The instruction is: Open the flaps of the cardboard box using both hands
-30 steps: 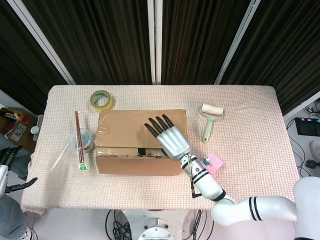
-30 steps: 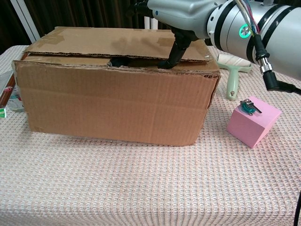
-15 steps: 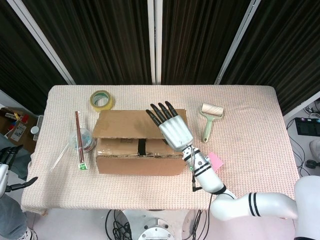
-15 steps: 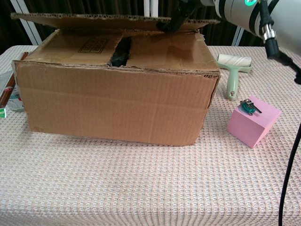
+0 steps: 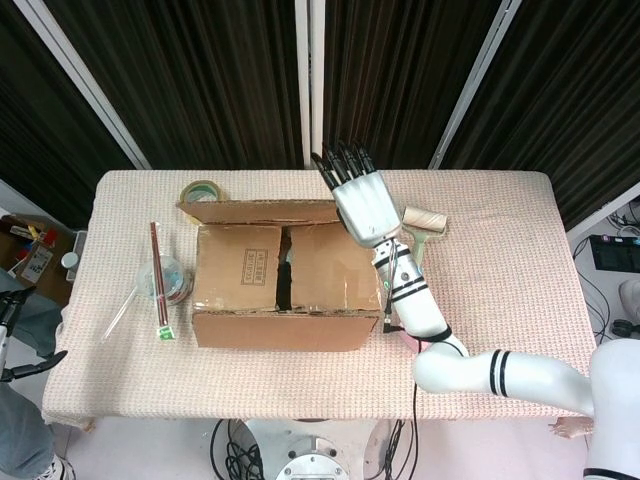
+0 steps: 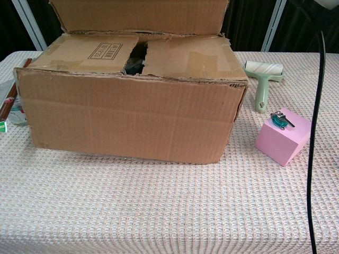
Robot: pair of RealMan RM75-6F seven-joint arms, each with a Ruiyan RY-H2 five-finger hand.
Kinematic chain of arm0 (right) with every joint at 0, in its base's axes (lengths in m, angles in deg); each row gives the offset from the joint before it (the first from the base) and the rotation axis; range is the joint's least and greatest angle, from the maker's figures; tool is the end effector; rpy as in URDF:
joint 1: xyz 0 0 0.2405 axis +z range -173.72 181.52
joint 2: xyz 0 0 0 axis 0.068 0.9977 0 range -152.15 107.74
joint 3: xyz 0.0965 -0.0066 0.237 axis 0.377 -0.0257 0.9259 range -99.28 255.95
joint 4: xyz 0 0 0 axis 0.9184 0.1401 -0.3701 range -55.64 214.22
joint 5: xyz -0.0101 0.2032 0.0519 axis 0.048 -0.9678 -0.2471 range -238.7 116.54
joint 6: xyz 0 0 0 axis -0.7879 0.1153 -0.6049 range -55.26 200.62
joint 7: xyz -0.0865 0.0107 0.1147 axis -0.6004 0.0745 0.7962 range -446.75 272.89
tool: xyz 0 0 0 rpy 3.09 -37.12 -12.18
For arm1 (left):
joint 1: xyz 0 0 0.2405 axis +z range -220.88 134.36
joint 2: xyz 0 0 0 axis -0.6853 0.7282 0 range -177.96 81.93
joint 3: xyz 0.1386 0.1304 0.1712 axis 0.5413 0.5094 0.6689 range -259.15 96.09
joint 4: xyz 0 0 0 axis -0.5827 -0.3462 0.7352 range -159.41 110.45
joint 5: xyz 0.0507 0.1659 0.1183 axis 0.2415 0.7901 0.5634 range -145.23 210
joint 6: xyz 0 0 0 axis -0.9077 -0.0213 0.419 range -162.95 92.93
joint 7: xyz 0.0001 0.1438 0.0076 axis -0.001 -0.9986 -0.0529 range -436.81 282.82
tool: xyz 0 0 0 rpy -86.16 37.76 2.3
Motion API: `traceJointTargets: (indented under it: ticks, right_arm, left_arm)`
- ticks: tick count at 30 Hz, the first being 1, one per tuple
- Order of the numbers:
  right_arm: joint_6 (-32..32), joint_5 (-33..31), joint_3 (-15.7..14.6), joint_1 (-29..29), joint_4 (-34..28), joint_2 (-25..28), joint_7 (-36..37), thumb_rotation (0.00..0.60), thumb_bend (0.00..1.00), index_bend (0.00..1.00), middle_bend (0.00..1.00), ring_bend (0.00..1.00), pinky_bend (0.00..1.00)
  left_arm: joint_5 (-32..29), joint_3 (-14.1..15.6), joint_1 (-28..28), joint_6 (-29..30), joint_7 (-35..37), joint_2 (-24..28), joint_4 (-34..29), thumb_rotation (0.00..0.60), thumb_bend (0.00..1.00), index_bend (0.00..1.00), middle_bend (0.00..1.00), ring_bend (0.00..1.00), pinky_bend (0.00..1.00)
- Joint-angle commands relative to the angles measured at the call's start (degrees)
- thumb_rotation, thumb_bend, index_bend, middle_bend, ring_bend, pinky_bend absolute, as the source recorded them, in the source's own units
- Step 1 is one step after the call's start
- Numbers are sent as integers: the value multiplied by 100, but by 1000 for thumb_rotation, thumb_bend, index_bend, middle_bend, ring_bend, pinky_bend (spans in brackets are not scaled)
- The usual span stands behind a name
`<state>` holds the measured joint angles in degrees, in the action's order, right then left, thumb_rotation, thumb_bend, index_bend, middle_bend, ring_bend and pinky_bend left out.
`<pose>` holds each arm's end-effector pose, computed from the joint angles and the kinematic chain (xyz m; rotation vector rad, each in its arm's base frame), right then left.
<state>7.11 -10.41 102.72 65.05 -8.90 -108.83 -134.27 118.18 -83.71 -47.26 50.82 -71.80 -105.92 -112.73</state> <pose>0.0043 -0.4120 0.0602 1.6564 -0.4293 1.0472 -0.3340 0.1752 0.2041 -1.3869 -0.8378 -0.8318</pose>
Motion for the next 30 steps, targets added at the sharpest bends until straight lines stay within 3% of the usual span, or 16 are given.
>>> traceJointTargets:
  ticks: [1,8,12,15,18,20,24,27,30]
  right_arm:
    - [-20,296,90,386,1301,-566,372,600,247,0,0,0,0]
    - [-2,652,195,811,3053,-1275,1018,600,246,0,0,0,0]
    - [35,762,190,822,3205,-1355,1330,600,252,0,0,0,0]
    - [-69,1055,124,724,2893,-1257,1784,600,318,0,0,0,0]
    - [-284,1389,130,551,2266,-1126,2522,600,547,0,0,0,0]
    - [-378,1617,73,437,1809,-975,2808,600,629,0,0,0,0]
    - [-258,1934,-168,208,885,-508,3025,600,715,5,33,0,0]
    - [123,1873,-362,34,180,-13,2996,600,777,143,156,0,0]
    - [816,1468,-530,-40,-444,580,2840,600,778,362,270,18,0]
  left_arm:
    - [2,3,3,-4,56,-1,6,384,0,126,173,138,216]
    - [-34,1,33,3,116,64,-2,390,0,123,173,137,214]
    - [-54,-6,35,-10,146,63,12,399,0,123,173,137,212]
    - [-56,-10,22,-31,162,33,27,398,0,123,173,137,212]
    - [-44,-9,4,-57,158,-3,31,398,0,123,173,138,212]
    - [-28,-4,-15,-82,131,-16,13,414,0,123,173,138,212]
    - [13,-5,-36,-82,134,-22,-67,424,0,123,173,138,212]
    - [6,-2,-45,-110,169,-25,-118,427,0,123,173,138,212]
    - [-3,-2,-69,-155,168,-47,-135,433,0,120,173,138,211]
